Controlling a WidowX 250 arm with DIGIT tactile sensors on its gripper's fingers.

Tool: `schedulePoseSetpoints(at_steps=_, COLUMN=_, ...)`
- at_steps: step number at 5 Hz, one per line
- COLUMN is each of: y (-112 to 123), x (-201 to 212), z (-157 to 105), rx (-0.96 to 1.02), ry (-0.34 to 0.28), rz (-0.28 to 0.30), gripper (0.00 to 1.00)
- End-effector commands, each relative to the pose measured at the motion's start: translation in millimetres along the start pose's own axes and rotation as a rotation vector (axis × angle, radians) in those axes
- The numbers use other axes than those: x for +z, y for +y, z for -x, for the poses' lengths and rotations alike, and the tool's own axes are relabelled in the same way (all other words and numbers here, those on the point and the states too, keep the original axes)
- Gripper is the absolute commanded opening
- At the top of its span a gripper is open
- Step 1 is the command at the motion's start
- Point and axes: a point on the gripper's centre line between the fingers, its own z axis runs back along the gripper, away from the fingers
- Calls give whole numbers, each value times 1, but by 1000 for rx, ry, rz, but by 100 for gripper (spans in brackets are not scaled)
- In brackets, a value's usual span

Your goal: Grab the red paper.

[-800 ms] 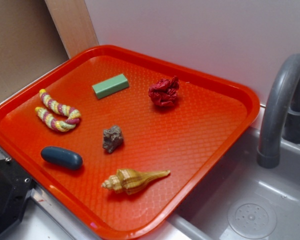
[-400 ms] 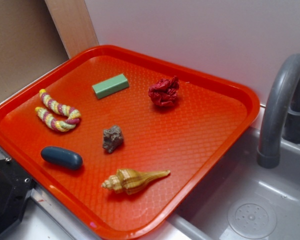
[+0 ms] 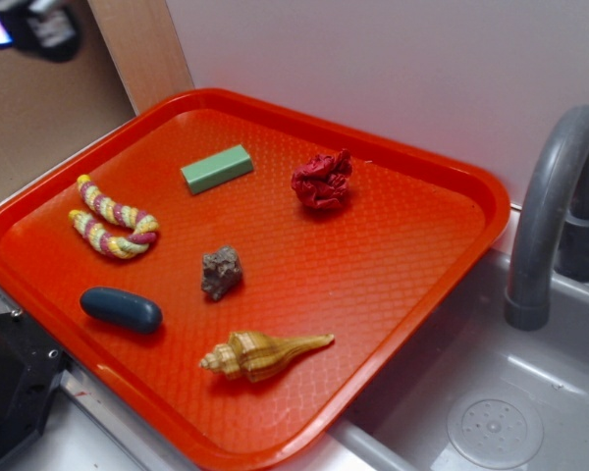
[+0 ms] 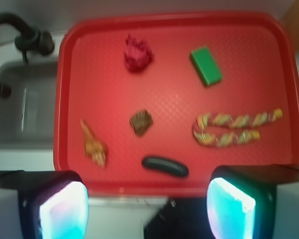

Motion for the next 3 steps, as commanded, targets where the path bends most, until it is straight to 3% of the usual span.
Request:
schedulePoseSetpoints(at_steps=1, y=-37, x=-33, z=-68, rx=39, ry=-139, rz=-80, gripper=100)
schedulePoseSetpoints(at_steps=2, y=-38, x=-64, z=-100, rx=40, ry=-189, rz=-138, gripper=100)
schedulePoseSetpoints(at_steps=3, y=-30, x=-97, z=-120, rx=18, ry=-196, rz=-186, gripper=100)
